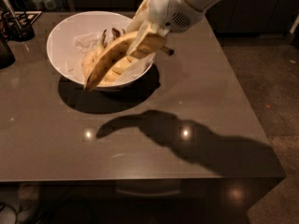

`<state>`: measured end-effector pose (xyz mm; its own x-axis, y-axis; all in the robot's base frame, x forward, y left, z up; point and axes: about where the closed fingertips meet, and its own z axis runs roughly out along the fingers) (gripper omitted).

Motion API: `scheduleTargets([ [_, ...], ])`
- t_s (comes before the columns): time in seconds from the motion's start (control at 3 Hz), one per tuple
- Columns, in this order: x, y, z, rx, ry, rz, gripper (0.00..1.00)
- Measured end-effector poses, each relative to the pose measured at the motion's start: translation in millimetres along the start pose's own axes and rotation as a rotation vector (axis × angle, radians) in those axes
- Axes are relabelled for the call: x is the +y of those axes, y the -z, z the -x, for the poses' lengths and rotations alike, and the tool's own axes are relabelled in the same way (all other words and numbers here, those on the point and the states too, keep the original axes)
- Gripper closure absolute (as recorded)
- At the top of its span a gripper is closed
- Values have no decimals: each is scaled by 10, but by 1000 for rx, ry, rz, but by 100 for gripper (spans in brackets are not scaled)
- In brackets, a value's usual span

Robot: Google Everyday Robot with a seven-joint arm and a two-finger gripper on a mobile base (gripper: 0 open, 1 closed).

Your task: Pick banana from white bowl

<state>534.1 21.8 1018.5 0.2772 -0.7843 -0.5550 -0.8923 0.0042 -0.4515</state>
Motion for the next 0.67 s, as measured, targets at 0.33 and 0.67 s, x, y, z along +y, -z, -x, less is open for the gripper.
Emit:
scheduleTargets([
  [0.33, 322, 124, -89, 8, -61, -43, 100],
  [0.67, 361, 94, -141, 17, -67, -35, 100],
])
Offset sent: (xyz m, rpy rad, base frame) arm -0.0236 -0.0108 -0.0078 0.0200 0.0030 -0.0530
